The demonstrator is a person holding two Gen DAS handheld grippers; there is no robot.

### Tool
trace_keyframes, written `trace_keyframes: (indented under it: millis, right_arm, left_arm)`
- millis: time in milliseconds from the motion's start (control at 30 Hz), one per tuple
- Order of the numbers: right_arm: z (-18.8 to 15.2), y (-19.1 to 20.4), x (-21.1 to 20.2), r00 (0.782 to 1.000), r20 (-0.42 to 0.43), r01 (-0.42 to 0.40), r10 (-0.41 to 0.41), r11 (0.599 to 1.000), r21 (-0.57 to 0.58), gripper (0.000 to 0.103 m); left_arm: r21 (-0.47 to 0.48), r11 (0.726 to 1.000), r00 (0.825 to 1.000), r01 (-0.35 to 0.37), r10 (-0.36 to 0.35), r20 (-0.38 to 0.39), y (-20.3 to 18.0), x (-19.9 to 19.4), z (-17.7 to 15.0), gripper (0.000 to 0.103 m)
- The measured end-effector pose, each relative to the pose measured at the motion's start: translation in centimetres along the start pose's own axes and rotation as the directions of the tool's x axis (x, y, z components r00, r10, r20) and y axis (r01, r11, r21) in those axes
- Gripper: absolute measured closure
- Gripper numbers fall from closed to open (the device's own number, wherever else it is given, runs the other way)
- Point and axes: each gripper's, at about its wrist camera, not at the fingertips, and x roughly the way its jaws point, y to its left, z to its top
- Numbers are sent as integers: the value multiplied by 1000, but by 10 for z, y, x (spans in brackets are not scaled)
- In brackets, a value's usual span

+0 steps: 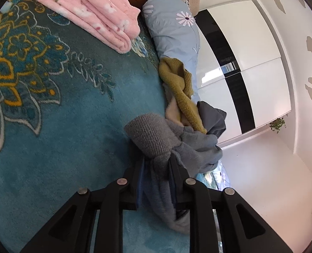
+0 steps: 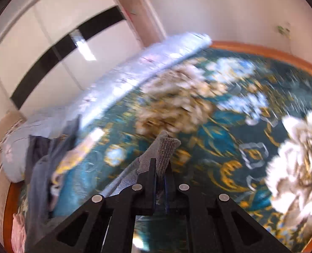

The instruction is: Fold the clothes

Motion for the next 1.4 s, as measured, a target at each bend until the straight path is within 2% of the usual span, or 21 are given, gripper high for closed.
trace_keyframes:
  millis: [67, 167, 267, 367, 500, 533, 567, 600, 633, 733, 767, 833, 900, 933, 967, 1033, 1133, 1200, 1233, 1300, 1400]
  right_arm:
    - [-14, -27, 17, 999, -49, 12, -8, 996, 85, 97]
    - [-28, -53, 31, 995, -96, -17, 39, 977, 214, 97]
    - [-19, -47, 23, 997, -41, -66, 73, 987, 148, 97]
    - [-20, -43, 25, 993, -47, -97, 105, 984, 152, 97]
    - [-23, -51, 29, 989, -55, -121, 135, 973, 197, 97]
    - [-23, -53, 29, 988, -56, -127, 142, 970, 206, 97]
    - [-24, -54, 30, 987, -56, -133, 148, 968, 212, 97]
    - [-24, -53, 30, 987, -58, -137, 152, 968, 209, 97]
    - [-23, -54, 31, 986, -60, -141, 157, 967, 211, 97]
    - [-23, -55, 32, 983, -64, -157, 174, 963, 218, 97]
    - [-23, -55, 32, 981, -64, -166, 184, 962, 217, 97]
    - [-24, -49, 31, 971, -77, -209, 226, 960, 187, 97]
    - [-25, -43, 31, 960, -90, -249, 264, 956, 156, 97]
    - [-25, -39, 30, 959, -94, -255, 269, 957, 135, 97]
    - [-26, -36, 30, 958, -98, -258, 271, 959, 120, 97]
    - [-27, -35, 33, 956, -112, -258, 271, 959, 117, 97]
    - [-28, -33, 37, 957, -133, -244, 258, 963, 115, 97]
    - [-29, -32, 40, 959, -149, -225, 240, 968, 109, 97]
    - [-29, -32, 41, 961, -156, -215, 230, 971, 108, 97]
    - [-29, -33, 44, 962, -171, -194, 211, 975, 111, 97]
    - [-29, -33, 49, 965, -197, -156, 175, 982, 110, 97]
  left_arm:
    - [-7, 1000, 1000, 15, -15, -2, 0, 1, -2, 72]
    - [-25, 1000, 1000, 17, -17, -5, 3, 2, -3, 67]
    - [-72, 997, 1000, 6, -7, -19, 11, 9, -1, 67]
    - [-89, 996, 999, -24, 21, -31, 12, 17, 1, 67]
    - [-72, 990, 991, -125, 121, -58, 2, 29, 2, 68]
    - [-71, 985, 986, -155, 151, -67, -1, 33, 2, 70]
    - [-66, 981, 982, -181, 177, -68, -5, 35, 2, 77]
    - [-55, 975, 976, -214, 210, -63, -10, 36, 3, 88]
    - [-41, 967, 967, -252, 249, -54, -17, 37, 5, 89]
    - [3, 953, 953, -303, 303, 20, -42, 24, 16, 94]
    - [16, 956, 954, -293, 292, 64, -53, 13, 21, 95]
    - [56, 970, 959, -237, 225, 172, -77, -19, 29, 95]
    - [123, 973, 953, -194, 157, 259, -95, -51, 31, 95]
    - [135, 972, 949, -193, 150, 278, -95, -63, 28, 95]
    - [131, 970, 946, -203, 159, 283, -91, -69, 26, 95]
    - [84, 960, 938, -267, 239, 251, -61, -67, 18, 95]
    - [-30, 942, 932, -335, 336, 140, -4, -45, 2, 95]
    - [-119, 937, 938, -328, 338, 76, 27, -36, -10, 95]
    - [-128, 939, 941, -319, 330, 76, 30, -35, -11, 95]
    - [-125, 945, 946, -302, 313, 87, 31, -37, -13, 95]
    - [-71, 951, 946, -302, 308, 101, 22, -37, -12, 94]
